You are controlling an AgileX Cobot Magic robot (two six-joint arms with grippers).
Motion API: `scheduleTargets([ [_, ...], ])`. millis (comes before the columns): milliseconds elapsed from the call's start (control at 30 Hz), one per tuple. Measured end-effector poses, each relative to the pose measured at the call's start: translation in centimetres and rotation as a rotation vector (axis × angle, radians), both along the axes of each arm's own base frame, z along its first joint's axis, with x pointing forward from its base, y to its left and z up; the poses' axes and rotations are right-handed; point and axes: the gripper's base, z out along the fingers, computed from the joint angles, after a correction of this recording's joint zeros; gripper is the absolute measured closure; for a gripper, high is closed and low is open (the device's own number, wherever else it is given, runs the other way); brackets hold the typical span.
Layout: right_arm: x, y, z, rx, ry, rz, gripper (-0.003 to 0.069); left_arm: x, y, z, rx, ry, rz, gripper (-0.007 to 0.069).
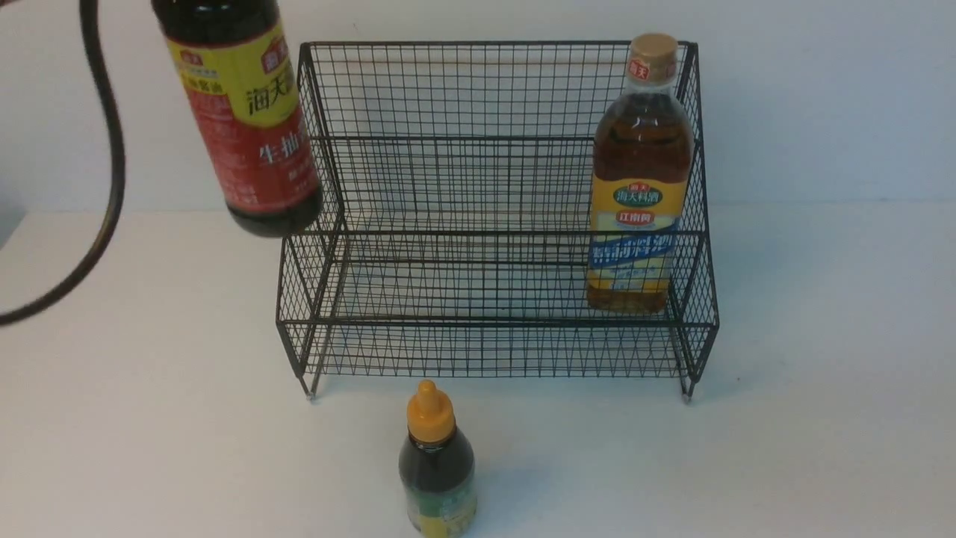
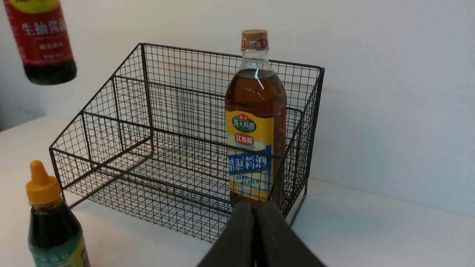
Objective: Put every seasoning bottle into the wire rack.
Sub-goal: Use the left arm to put the condiment bottle back on the shelf
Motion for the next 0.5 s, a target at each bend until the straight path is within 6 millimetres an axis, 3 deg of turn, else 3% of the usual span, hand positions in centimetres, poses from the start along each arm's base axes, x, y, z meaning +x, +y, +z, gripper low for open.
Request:
scheduleTargets([
  [167,0.0,0.0,0.0,-0.003,-0.001,-0.002,0.0673,3.6,-0.1,-0.3,0.0,0.009,-0.009,0.0363],
  [333,0.1,-0.1,0.0,-0.028,-0.01,-0.015,0.0673,7.6,-0.3,-2.9,0.003,0.07,-0.019,0.0363],
  [500,0.1,-0.2,0.0,-0.037,-0.013,-0.02,0.0673,9.4,-0.3,-5.1,0.007,0.123,-0.018,0.0363],
])
